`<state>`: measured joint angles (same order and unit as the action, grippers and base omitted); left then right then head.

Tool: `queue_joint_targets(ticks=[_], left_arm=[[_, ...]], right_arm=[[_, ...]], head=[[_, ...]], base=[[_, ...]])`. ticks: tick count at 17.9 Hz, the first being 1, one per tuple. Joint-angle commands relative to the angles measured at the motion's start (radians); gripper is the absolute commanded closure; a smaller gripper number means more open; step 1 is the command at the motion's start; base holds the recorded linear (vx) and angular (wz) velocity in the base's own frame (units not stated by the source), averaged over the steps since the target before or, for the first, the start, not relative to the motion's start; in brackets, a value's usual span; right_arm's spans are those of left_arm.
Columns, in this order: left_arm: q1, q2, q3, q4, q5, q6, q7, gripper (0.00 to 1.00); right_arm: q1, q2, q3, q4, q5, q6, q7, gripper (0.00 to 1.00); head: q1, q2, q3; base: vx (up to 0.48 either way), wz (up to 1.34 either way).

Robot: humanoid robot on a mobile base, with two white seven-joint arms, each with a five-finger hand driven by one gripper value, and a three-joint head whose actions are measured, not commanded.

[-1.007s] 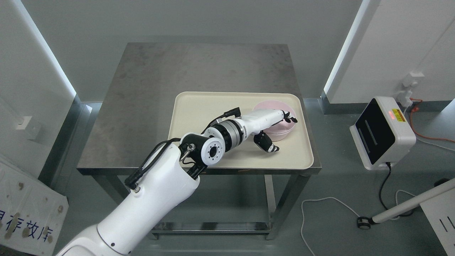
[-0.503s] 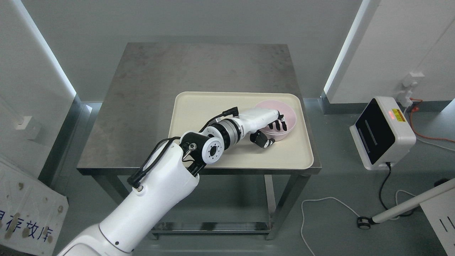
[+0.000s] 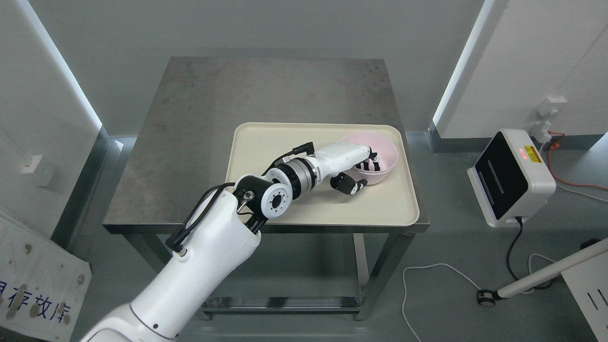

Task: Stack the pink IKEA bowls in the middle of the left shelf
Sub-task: 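Grip the rim of the stacked pink bowls with the left hand, then lift the stacked bowls off the tray with the left hand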

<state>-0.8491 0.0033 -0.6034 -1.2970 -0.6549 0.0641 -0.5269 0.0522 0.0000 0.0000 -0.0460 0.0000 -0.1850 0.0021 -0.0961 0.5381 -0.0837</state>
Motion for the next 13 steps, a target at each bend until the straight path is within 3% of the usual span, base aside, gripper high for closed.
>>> queue_joint_targets(ticks=[1, 6, 13], left_arm=[[0.012, 0.014, 0.25, -0.053, 0.082, -0.029, 0.007, 0.99], [0.047, 0.014, 0.45, -0.149, 0.323, -0.049, -0.007, 0.99], [0.238, 0.014, 0.718, -0.304, 0.469, -0.262, -0.186, 0.98]], right_arm=[[0.0, -0.017, -0.009, 0.0, 0.008, -0.001, 0.001, 0.0], [0.0, -0.017, -0.009, 0.0, 0.008, -0.001, 0.001, 0.0], [0.0, -0.017, -0.009, 0.0, 0.008, -0.001, 0.001, 0.0]], head=[[0.0, 0.0, 0.0], [0.0, 0.0, 0.0], [0.0, 0.0, 0.0]], base=[[0.0, 0.0], [0.0, 0.0], [0.0, 0.0]])
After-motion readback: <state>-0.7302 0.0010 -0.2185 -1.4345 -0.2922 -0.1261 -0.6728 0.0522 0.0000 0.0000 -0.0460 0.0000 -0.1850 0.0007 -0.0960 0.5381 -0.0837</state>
